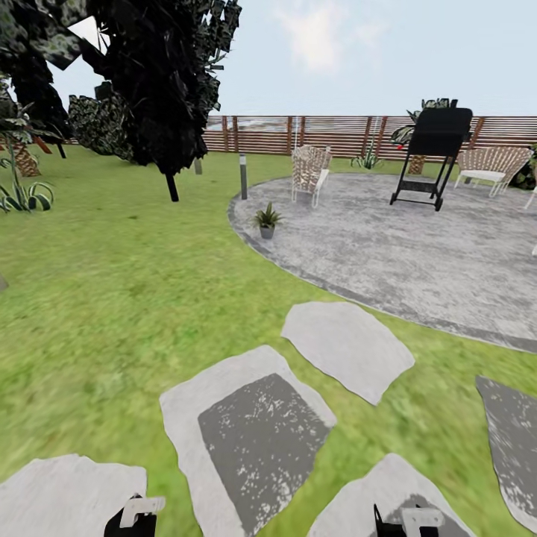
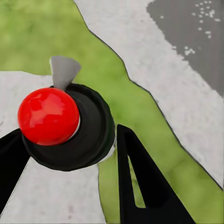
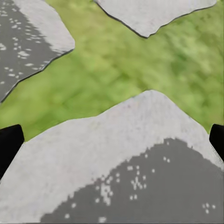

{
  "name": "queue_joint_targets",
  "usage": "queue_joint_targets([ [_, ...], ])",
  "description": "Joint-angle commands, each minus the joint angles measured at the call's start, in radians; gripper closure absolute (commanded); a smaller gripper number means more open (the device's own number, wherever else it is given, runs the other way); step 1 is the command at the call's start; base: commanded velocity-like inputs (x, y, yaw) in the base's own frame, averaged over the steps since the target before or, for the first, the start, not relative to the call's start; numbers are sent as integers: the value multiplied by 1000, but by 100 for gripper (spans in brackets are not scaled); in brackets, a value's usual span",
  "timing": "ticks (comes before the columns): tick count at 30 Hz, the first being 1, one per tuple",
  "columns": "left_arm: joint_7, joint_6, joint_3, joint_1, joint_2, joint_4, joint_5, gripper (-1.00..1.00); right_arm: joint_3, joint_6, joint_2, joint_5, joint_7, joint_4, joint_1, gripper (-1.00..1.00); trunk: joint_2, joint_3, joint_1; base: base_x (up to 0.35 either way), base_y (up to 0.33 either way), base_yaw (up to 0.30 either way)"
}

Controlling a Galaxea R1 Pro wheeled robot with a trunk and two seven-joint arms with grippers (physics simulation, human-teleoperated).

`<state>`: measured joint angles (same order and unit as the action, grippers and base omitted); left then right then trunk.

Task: Pick up the pesticide atomizer in the garden and spray insectifuge to fully cover both potted plants in the garden.

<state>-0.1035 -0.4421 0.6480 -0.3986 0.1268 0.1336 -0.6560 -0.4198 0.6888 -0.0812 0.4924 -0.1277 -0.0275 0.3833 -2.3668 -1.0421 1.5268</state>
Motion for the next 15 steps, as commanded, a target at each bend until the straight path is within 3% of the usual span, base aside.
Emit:
queue_joint_targets([
  [1,-8,-1,9,0,0,1,0,100,-4,2,0,11,-7,1,0,-100,0,-1,0,338,0,0],
  [15,-8,-1,9,0,0,1,0,100,-4,2,0,11,-7,1,0,-100,0,-1,0,338,0,0],
])
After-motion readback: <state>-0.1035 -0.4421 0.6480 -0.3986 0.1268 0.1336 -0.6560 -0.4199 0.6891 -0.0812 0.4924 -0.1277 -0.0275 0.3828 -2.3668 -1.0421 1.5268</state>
